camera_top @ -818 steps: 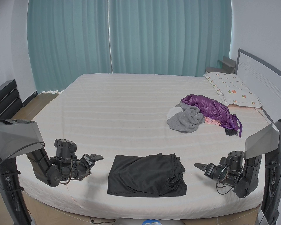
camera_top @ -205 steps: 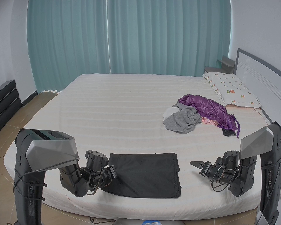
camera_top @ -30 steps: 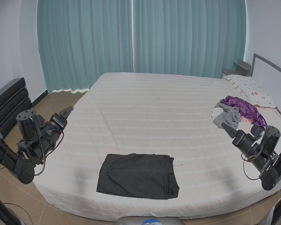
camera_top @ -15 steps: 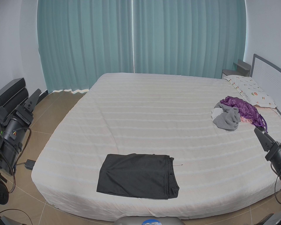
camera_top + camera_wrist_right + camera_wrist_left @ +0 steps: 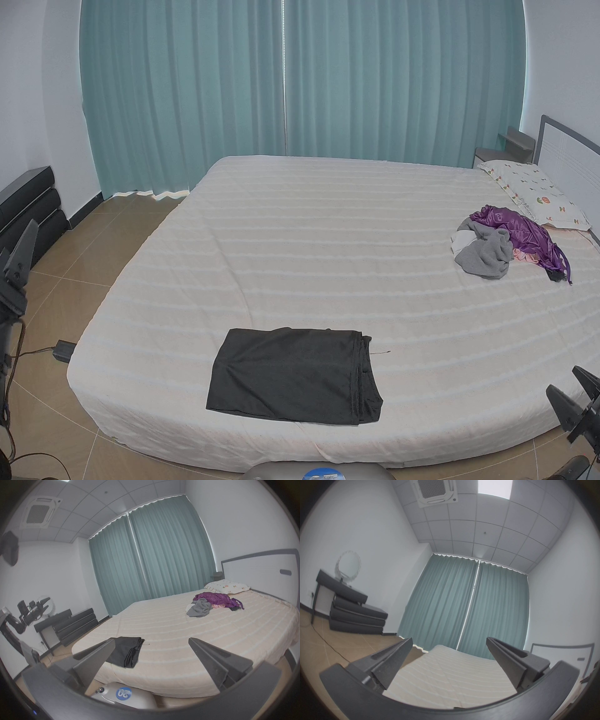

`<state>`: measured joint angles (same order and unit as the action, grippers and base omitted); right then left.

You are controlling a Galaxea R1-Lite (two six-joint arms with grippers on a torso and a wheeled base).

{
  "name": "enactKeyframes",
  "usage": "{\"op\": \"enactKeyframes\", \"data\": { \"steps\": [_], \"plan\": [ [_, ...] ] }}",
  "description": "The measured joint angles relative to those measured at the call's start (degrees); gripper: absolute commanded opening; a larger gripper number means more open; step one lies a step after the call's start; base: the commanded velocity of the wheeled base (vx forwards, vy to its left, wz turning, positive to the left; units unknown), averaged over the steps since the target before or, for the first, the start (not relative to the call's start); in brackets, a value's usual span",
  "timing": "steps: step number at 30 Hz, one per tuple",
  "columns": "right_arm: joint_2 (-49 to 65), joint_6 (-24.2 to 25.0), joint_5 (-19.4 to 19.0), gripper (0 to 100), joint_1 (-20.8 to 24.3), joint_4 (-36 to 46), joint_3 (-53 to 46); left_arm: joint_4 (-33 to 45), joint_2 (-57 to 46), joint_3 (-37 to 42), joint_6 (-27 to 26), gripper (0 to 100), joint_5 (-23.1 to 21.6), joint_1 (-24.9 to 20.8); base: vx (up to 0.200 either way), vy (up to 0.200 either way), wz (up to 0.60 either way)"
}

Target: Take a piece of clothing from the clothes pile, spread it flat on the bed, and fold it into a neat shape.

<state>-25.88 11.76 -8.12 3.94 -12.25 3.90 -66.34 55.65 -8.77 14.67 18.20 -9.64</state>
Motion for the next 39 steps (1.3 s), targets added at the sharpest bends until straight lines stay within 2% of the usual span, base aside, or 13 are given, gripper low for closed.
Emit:
{"op": "enactKeyframes", "data": {
  "steps": [4, 15, 21, 24, 27, 31, 34, 39],
  "plan": [
    [7.4, -3.2, 0.1, 100, 0.1, 5.8, 0.7, 4.8, -8.5, 2.2, -4.9, 100, 1.1, 0.3, 0.0, 0.0, 0.0],
    [20.5, -10.3, 0.9, 100, -2.6, 12.1, 2.9, 28.0, -37.4, 5.4, -14.0, 100, 2.1, 3.8, 0.0, 0.0, 0.0],
    [23.8, -14.0, 1.8, 100, -3.5, 9.0, 2.0, 33.4, -48.8, 6.4, -16.2, 100, -1.8, 7.6, 0.0, 0.0, 0.0],
    [24.5, -14.8, 3.0, 100, -3.8, 3.0, -0.3, 35.0, -51.7, 7.1, -16.6, 100, -4.3, 8.6, 0.0, 0.0, 0.0],
    [24.8, -15.1, 3.7, 100, -3.9, 0.3, -2.0, 37.1, -53.3, 7.5, -16.8, 100, -9.3, 9.1, 0.0, 0.0, 0.0],
    [25.1, -15.2, 4.1, 100, -3.9, 3.6, -2.7, 41.9, -54.4, 7.7, -16.8, 100, -13.0, 9.4, 0.0, 0.0, 0.0],
    [25.2, -15.0, 4.2, 100, -3.9, 7.1, -2.8, 47.5, -54.7, 7.7, -16.8, 100, -13.8, 9.5, 0.0, 0.0, 0.0],
    [25.2, -13.8, 4.4, 100, -3.9, 7.8, -2.9, 57.3, -55.0, 7.8, -16.7, 100, -14.6, 9.6, 0.0, 0.0, 0.0]
  ]
}}
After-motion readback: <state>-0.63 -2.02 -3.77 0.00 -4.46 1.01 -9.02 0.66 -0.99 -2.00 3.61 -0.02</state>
